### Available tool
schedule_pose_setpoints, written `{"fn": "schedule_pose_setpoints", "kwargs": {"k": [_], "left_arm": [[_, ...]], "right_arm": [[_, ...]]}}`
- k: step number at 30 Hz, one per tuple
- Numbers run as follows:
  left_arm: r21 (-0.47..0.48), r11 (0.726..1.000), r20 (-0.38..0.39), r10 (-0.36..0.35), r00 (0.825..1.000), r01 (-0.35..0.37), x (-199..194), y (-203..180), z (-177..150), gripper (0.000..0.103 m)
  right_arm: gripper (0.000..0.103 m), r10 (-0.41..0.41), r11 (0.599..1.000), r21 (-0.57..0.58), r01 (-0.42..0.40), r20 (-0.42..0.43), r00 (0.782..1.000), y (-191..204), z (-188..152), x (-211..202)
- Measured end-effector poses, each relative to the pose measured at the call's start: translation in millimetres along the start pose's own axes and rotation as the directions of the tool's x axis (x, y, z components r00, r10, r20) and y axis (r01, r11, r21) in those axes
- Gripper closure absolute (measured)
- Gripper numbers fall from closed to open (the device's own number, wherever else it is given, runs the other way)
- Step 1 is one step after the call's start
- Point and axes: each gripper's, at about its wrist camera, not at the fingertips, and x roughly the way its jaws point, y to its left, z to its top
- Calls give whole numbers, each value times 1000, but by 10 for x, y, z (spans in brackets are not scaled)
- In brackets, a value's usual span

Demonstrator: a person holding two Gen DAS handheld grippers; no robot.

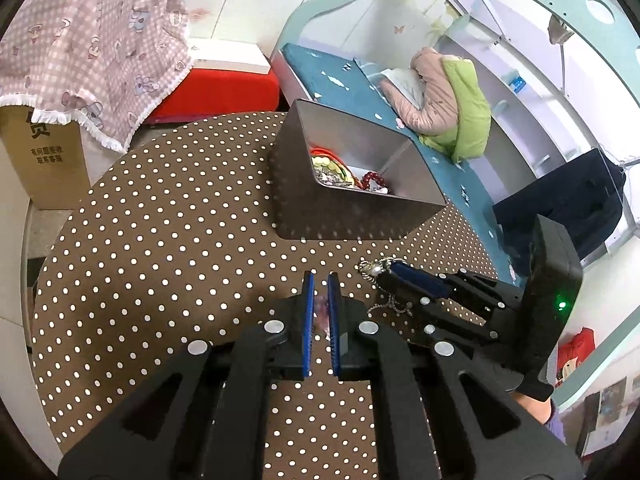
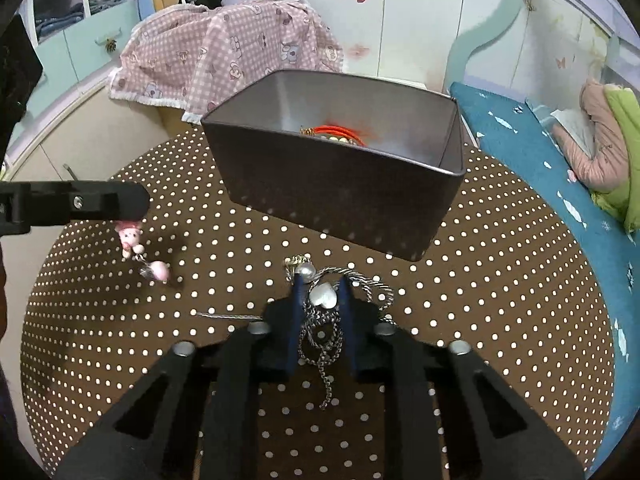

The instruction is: Organize jewelry

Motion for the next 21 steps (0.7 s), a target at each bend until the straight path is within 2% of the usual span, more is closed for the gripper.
{"fn": "schedule_pose_setpoints", "kwargs": {"k": [9,21], "left_arm": [[20,999,2,-28,1000,28,-43,-120,39,96],[100,992,49,-80,996,75,-324,-587,355,96]], "right_arm": [[90,41,999,1,-41,108,993,-8,89,-597],[90,45,999,-20,-40,294,955,48,541,-1495]]}}
